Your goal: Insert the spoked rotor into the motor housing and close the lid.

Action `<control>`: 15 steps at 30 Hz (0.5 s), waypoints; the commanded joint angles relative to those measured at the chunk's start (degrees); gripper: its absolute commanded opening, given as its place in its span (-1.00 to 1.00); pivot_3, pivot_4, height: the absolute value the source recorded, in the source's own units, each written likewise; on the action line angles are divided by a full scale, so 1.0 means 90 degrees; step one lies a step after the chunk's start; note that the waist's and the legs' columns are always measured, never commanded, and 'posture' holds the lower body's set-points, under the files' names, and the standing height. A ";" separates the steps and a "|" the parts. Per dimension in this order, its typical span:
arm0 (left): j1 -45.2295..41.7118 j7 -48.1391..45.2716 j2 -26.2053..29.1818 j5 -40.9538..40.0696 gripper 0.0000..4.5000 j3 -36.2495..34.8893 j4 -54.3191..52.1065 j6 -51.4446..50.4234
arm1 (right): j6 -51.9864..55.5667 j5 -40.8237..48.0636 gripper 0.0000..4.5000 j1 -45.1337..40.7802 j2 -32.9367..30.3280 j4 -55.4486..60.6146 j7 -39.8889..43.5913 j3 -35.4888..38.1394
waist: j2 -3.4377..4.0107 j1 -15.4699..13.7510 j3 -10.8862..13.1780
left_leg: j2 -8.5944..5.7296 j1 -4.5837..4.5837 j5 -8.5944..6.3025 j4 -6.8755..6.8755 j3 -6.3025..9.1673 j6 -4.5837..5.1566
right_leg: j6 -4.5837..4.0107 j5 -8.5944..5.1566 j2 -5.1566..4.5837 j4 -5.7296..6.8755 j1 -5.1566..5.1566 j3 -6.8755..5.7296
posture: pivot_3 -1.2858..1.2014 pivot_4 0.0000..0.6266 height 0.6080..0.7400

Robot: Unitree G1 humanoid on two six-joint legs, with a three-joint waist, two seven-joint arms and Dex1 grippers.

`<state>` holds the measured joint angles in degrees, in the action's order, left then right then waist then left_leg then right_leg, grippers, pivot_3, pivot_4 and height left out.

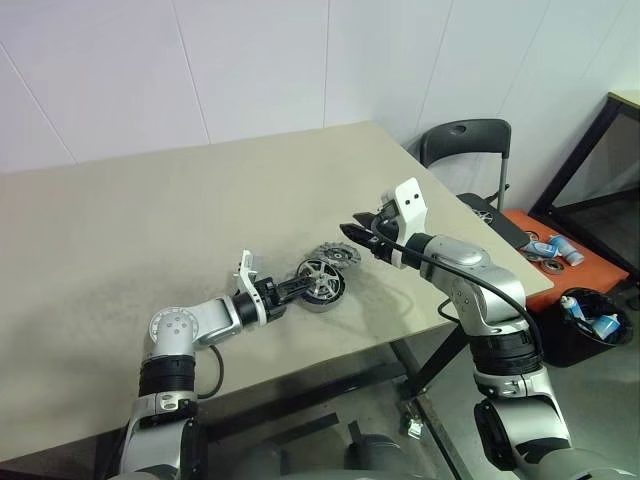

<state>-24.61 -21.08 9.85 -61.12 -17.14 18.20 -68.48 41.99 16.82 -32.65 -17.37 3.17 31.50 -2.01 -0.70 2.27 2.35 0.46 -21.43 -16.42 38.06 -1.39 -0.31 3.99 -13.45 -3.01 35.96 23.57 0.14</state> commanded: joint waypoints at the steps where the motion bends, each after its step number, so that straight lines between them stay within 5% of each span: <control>1: -0.0114 -0.0238 -0.0030 0.0155 -0.80 0.0002 0.0103 0.0128 | -0.0150 -0.0024 -0.15 -0.0154 -0.0054 0.0101 -0.0007 -0.0016 | 0.0000 0.0000 0.0000 | 0.0000 0.0000 0.0000 0.0000 0.0000 0.0000 | 0.0000 0.0000 0.0000 0.0000 0.0000 0.0000 | 0.03 -1.00 1.00; 15: -0.0250 -0.0812 -0.0179 0.0274 -0.80 0.0001 0.0207 0.0063 | -0.0184 -0.0104 -0.15 -0.0055 -0.0045 0.0149 -0.0009 -0.0167 | 0.0000 -0.0012 0.0000 | 0.0002 0.0000 0.0000 0.0000 0.0000 0.0000 | 0.0001 0.0001 -0.0001 0.0000 0.0000 0.0000 | 0.03 -1.00 1.00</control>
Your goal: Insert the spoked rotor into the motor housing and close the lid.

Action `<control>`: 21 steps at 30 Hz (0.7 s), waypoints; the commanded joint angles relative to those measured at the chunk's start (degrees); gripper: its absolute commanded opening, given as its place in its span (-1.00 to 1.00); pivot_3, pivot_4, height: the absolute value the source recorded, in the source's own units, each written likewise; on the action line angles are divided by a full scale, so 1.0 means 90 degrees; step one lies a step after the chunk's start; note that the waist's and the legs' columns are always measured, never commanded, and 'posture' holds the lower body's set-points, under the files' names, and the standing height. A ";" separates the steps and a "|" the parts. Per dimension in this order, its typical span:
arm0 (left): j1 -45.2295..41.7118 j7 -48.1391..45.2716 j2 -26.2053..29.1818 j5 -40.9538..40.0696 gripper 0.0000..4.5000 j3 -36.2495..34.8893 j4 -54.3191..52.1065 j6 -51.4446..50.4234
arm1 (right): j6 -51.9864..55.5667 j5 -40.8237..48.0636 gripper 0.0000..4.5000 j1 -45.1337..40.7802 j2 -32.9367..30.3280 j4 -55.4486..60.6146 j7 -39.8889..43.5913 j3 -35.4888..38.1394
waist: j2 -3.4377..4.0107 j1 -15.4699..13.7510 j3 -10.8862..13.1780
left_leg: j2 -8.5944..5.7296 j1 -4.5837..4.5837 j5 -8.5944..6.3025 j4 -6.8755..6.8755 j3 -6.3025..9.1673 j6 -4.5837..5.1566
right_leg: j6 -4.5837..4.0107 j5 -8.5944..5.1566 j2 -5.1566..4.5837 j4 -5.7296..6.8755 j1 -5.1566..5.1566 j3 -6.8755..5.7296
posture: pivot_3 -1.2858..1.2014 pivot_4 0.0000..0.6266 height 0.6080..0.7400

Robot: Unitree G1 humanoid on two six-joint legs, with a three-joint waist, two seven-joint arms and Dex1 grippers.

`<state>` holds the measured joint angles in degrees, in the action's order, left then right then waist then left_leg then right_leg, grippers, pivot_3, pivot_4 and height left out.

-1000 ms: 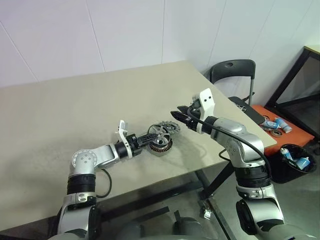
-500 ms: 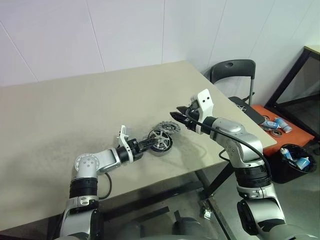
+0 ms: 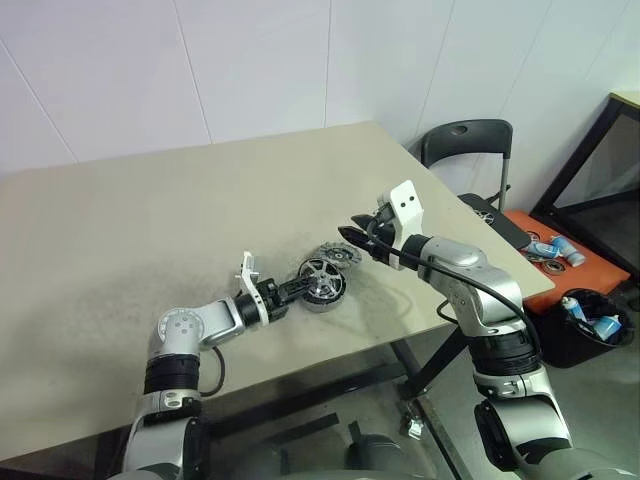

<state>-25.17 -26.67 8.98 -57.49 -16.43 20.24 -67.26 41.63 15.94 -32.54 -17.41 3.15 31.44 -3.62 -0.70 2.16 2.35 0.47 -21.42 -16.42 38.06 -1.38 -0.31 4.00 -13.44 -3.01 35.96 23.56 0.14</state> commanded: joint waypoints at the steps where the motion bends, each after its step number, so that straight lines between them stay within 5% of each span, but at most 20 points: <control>1: -0.0203 -0.0213 -0.0106 -0.0192 -0.80 -0.0141 -0.0014 -0.0111 | -0.0146 -0.0005 -0.15 -0.0067 -0.0040 0.0145 -0.0002 0.0008 | 0.0000 -0.0001 0.0000 | 0.0000 0.0000 0.0000 0.0000 0.0000 0.0000 | 0.0000 0.0000 0.0000 0.0000 0.0000 0.0000 | 0.03 -1.00 1.00; 21: -0.0170 -0.0406 -0.0402 0.0253 -0.80 -0.0154 0.0418 -0.0016 | -0.0277 -0.0173 -0.15 -0.0047 -0.0067 0.0081 0.0068 -0.0177 | 0.0000 0.0005 0.0000 | 0.0002 0.0002 0.0000 0.0000 0.0000 0.0000 | 0.0000 -0.0001 0.0002 0.0001 0.0000 0.0000 | 0.03 -1.00 1.00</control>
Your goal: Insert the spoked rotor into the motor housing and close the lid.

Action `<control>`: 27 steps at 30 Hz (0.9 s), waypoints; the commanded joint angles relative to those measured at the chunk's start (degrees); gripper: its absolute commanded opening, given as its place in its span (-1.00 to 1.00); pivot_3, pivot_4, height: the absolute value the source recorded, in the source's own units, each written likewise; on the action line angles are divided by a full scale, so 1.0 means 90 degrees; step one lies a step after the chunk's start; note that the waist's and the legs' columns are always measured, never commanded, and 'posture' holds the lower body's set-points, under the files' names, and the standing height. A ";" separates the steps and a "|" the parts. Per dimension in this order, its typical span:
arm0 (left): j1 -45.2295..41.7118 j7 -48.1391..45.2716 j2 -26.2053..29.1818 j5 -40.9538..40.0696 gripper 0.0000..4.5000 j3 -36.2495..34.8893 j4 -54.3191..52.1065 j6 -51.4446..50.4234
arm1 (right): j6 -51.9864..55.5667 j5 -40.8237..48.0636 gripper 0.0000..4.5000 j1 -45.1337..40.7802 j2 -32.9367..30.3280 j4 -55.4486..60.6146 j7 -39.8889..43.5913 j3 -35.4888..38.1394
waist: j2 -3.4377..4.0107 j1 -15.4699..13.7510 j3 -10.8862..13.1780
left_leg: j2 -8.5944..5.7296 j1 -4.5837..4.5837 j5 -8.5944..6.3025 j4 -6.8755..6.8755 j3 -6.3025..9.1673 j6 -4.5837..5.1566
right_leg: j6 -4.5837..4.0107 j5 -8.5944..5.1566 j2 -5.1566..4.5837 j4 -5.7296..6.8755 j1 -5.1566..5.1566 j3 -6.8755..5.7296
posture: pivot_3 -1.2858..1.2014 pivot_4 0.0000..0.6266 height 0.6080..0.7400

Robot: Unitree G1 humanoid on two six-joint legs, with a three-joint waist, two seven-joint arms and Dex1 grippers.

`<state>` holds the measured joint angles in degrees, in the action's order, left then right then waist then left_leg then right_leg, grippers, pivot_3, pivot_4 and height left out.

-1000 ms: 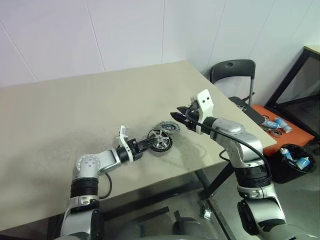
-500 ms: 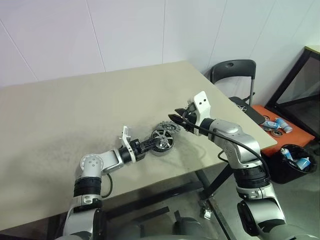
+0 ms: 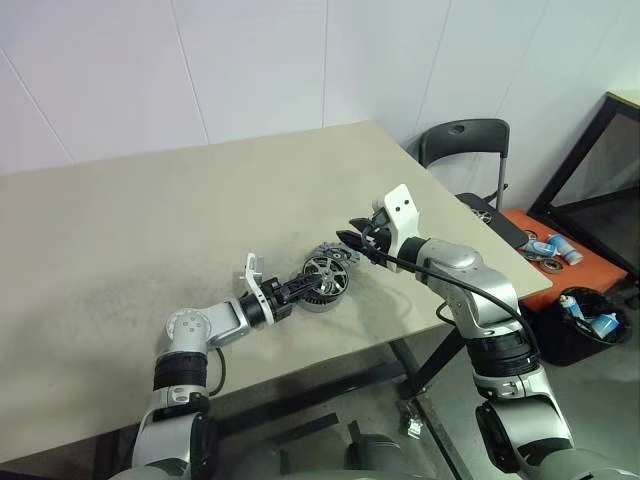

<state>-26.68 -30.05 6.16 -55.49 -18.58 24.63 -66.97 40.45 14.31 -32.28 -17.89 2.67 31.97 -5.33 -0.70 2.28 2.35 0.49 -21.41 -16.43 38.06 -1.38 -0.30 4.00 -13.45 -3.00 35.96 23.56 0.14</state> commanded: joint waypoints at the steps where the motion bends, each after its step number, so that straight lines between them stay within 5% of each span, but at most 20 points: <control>1: 0.0008 -0.0016 -0.0102 0.0036 -0.80 0.0084 -0.0096 -0.0071 | -0.0143 0.0005 -0.15 -0.0072 -0.0014 0.0141 0.0008 0.0011 | 0.0000 -0.0013 0.0000 | 0.0000 -0.0001 0.0000 0.0000 0.0000 0.0000 | 0.0000 0.0000 0.0000 0.0000 0.0000 0.0000 | 0.03 -1.00 1.00; 27: 0.0259 0.0285 -0.0061 0.0131 -0.80 -0.0228 -0.0194 0.0030 | -0.0232 -0.0093 -0.15 -0.0078 -0.0027 0.0030 0.0022 -0.0061 | 0.0000 0.0022 0.0000 | 0.0009 0.0003 0.0000 -0.0002 0.0000 0.0001 | 0.0000 0.0000 0.0008 -0.0001 0.0000 0.0001 | 0.03 -1.00 1.00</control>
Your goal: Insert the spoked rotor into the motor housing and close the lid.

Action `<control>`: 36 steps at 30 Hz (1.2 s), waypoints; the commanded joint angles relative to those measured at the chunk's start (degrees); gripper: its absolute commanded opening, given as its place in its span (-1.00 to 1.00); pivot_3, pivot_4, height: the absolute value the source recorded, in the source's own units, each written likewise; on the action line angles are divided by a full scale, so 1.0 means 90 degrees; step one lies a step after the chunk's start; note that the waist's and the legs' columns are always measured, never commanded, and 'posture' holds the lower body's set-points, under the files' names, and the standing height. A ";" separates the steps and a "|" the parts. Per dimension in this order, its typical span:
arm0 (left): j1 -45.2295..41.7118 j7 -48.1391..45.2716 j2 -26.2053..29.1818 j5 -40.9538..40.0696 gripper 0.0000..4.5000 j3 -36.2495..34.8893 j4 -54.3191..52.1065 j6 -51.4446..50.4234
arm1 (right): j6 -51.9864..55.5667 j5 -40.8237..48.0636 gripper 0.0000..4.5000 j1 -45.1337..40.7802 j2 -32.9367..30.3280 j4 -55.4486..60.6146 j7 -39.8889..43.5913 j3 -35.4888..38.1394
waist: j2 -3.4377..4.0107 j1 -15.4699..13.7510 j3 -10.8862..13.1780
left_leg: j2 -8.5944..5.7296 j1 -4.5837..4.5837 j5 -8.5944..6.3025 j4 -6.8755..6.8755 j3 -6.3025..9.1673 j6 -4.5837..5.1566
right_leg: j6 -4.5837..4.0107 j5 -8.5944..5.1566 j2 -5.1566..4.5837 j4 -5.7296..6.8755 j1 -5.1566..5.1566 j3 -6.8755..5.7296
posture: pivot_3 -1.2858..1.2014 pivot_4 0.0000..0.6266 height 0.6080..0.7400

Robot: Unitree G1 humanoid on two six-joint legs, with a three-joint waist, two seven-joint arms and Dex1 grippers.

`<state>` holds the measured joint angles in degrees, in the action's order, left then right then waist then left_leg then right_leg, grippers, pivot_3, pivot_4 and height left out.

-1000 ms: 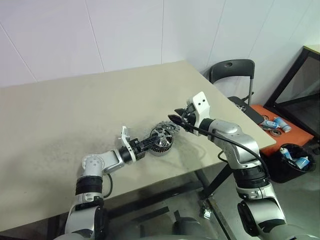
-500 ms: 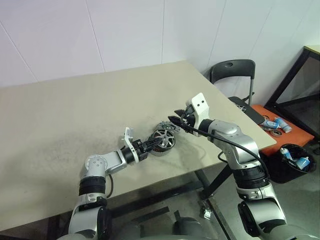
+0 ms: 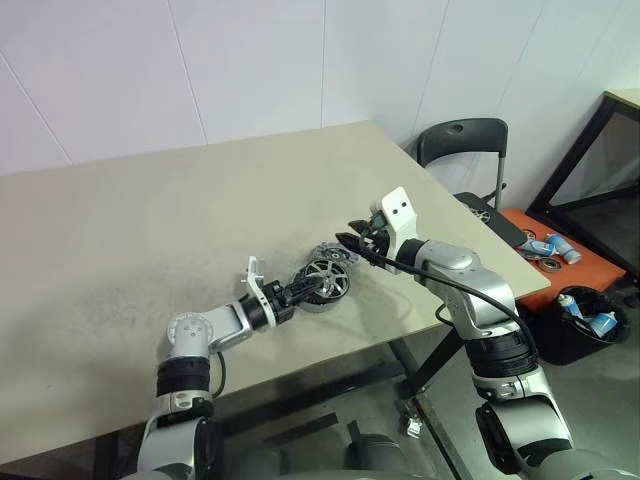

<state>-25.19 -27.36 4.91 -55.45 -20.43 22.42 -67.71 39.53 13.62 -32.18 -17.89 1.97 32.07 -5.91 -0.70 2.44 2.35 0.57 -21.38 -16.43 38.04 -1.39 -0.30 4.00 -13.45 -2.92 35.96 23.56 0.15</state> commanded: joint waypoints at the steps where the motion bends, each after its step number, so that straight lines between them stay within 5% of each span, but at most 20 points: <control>1: 0.0096 -0.0027 0.0093 0.0146 -0.80 -0.0011 0.0053 0.0137 | -0.0131 -0.0022 -0.15 -0.0087 -0.0025 0.0105 0.0007 -0.0001 | 0.0000 0.0006 0.0000 | 0.0000 0.0001 0.0000 0.0000 0.0000 0.0000 | 0.0000 0.0000 0.0001 0.0001 0.0000 0.0000 | 0.03 -1.00 1.00; 5: 0.0090 -0.0158 0.0131 0.0198 -0.80 -0.0041 0.0039 0.0423 | -0.0135 -0.0043 -0.15 -0.0072 -0.0024 0.0112 -0.0003 -0.0019 | 0.0000 0.0008 0.0000 | 0.0005 0.0002 0.0000 0.0000 0.0000 0.0000 | -0.0001 -0.0001 0.0005 0.0002 0.0000 0.0000 | 0.03 -1.00 1.00; 12: 0.0047 -0.0052 0.0143 0.0232 0.17 -0.0147 0.0154 0.0565 | -0.0180 -0.0099 -0.15 -0.0107 -0.0025 0.0038 0.0015 -0.0024 | 0.0000 -0.0005 0.0000 | 0.0008 0.0005 0.0000 0.0002 0.0000 0.0000 | -0.0003 -0.0001 0.0007 0.0002 -0.0004 0.0000 | 0.03 -1.00 1.00; 32: -0.0077 -0.0024 0.0596 -0.0050 0.17 -0.0436 -0.0116 0.0277 | -0.0252 -0.0145 -0.15 -0.0006 0.0086 -0.0059 0.0002 -0.0095 | -0.0001 -0.0019 0.0001 | 0.0013 -0.0005 0.0000 0.0002 0.0000 0.0000 | 0.0000 0.0000 0.0005 -0.0002 0.0003 0.0000 | 0.03 -1.00 1.00; 36: -0.0146 0.0236 0.0711 -0.0739 0.17 -0.0952 -0.0746 -0.0031 | -0.0235 -0.0151 -0.15 0.0078 0.0126 -0.0002 0.0005 -0.0139 | -0.0014 -0.0011 0.0009 | 0.0014 -0.0010 0.0000 0.0001 0.0000 0.0000 | 0.0000 0.0000 -0.0001 -0.0007 0.0004 0.0001 | 0.03 -1.00 1.00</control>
<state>-25.01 -25.67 10.24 -58.49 -26.42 19.39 -67.24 38.38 12.10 -31.05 -16.90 0.62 32.04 -7.39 -0.83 2.34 2.44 0.73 -21.50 -16.43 38.05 -1.38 -0.30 4.00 -13.44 -2.93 35.90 23.64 0.16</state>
